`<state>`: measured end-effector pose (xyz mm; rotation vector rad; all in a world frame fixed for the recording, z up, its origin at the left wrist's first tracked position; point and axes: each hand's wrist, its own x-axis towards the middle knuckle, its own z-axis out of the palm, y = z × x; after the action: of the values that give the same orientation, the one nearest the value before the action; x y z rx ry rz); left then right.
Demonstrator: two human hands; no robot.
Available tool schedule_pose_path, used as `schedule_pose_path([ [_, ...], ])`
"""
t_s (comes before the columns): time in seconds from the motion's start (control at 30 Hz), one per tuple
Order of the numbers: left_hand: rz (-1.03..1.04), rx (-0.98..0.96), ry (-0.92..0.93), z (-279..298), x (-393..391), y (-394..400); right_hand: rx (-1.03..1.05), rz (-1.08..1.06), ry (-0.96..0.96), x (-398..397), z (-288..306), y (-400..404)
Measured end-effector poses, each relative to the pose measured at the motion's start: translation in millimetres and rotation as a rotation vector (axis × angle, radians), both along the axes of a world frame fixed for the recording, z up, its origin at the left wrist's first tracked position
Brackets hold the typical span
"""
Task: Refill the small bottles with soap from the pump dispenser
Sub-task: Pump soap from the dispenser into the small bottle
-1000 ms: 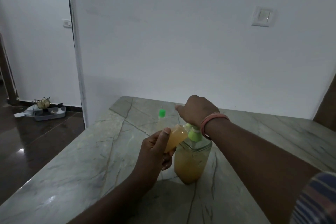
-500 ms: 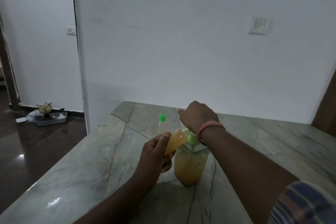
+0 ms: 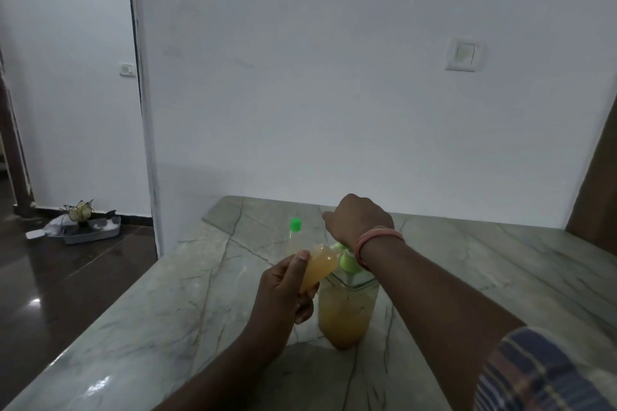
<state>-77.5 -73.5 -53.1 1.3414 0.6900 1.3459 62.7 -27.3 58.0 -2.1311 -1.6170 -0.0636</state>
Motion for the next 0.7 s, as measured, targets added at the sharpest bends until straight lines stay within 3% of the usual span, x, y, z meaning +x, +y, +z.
schedule_pose_path([
  [0.53,-0.044,0.006,-0.038,-3.8,0.8,3.9,-0.062,0.052,-0.069,1.5,7.2,5.4],
  [0.7,-0.052,0.012,-0.02,-8.0,-1.1,11.7,0.023,0.004,-0.034,0.2,-0.6,7.4],
])
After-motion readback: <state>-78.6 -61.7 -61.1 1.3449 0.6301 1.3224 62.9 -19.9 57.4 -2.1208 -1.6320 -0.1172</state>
